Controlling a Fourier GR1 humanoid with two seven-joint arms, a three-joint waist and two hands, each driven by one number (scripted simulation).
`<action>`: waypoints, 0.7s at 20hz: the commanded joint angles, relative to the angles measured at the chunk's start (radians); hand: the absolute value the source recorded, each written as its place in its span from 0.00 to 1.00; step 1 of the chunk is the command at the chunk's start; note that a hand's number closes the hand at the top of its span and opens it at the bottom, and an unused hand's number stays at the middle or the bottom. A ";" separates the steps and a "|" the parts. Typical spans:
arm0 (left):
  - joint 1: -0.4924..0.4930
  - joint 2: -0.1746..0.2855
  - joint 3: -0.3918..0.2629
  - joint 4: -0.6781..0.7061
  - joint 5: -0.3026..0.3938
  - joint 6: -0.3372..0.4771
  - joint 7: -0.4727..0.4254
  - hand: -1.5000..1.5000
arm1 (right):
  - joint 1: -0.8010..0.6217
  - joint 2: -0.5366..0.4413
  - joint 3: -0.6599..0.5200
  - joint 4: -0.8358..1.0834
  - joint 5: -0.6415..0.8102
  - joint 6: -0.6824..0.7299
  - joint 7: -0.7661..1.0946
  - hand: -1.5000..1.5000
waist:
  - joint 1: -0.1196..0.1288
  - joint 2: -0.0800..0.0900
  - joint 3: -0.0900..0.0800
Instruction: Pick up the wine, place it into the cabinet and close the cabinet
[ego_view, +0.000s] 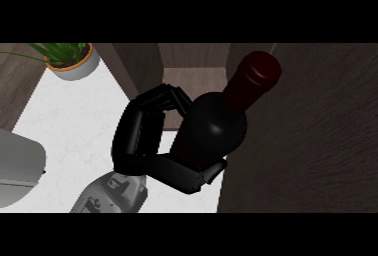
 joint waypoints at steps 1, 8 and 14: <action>-0.125 0.000 0.030 0.101 0.009 0.054 0.007 1.00 | 0.055 0.006 0.004 -0.117 -0.060 0.012 0.019 0.00 | -0.004 0.001 0.000; -0.163 0.000 -0.013 0.198 -0.007 0.120 -0.058 1.00 | 0.029 -0.028 -0.041 -0.178 -0.104 0.013 0.112 0.00 | -0.004 0.000 0.000; -0.151 0.000 -0.069 0.216 0.039 0.214 -0.106 1.00 | 0.056 -0.018 -0.018 -0.162 -0.064 0.027 0.069 0.00 | -0.001 0.000 0.000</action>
